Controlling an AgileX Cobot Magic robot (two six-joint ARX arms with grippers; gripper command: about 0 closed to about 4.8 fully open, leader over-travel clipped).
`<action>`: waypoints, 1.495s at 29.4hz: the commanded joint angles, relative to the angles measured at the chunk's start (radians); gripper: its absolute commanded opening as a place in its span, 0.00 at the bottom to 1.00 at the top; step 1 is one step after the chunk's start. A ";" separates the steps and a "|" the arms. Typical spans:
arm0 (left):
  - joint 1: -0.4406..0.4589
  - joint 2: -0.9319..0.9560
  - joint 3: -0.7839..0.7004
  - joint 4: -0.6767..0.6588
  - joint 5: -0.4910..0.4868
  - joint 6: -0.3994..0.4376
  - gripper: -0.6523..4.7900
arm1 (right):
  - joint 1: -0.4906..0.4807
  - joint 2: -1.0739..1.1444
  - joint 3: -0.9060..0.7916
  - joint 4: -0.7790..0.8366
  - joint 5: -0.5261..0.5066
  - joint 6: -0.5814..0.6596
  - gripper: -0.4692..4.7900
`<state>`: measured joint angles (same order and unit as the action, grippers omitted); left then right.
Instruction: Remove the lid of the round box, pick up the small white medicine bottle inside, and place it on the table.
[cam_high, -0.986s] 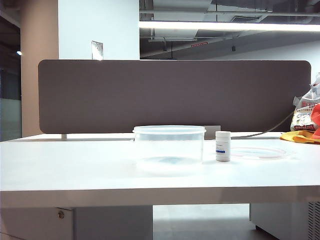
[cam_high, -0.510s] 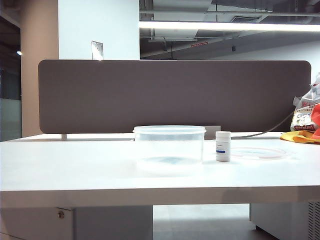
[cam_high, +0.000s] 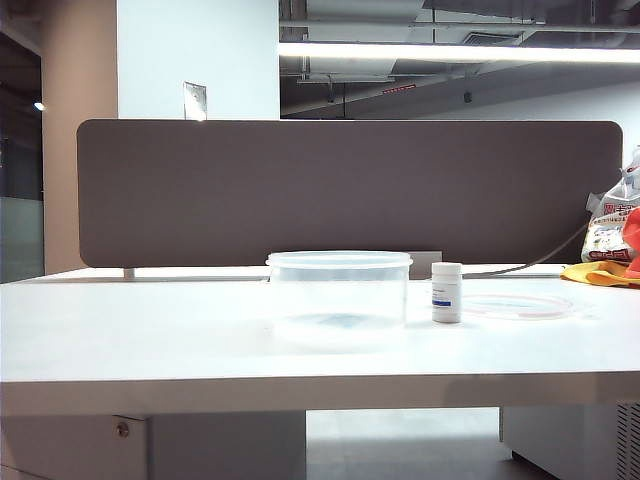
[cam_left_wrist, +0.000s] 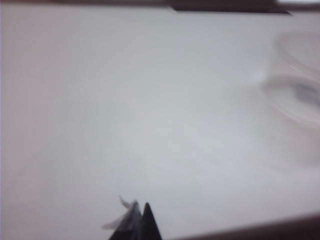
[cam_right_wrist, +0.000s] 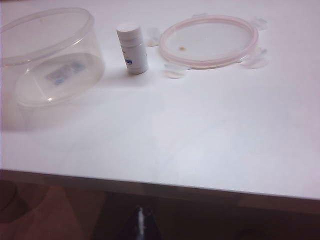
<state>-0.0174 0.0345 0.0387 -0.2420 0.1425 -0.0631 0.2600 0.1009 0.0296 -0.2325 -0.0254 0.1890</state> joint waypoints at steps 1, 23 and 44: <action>0.064 -0.031 -0.032 0.085 -0.004 -0.026 0.11 | 0.000 0.000 -0.002 0.006 0.005 -0.003 0.07; 0.082 -0.031 -0.032 0.079 -0.076 0.074 0.11 | 0.000 -0.003 -0.002 0.006 0.005 -0.003 0.07; 0.082 -0.031 -0.032 0.079 -0.076 0.074 0.11 | -0.163 0.000 -0.005 0.141 0.032 -0.217 0.07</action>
<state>0.0666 0.0029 0.0097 -0.1566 0.0673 0.0082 0.1181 0.1001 0.0216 -0.1581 -0.0067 -0.0124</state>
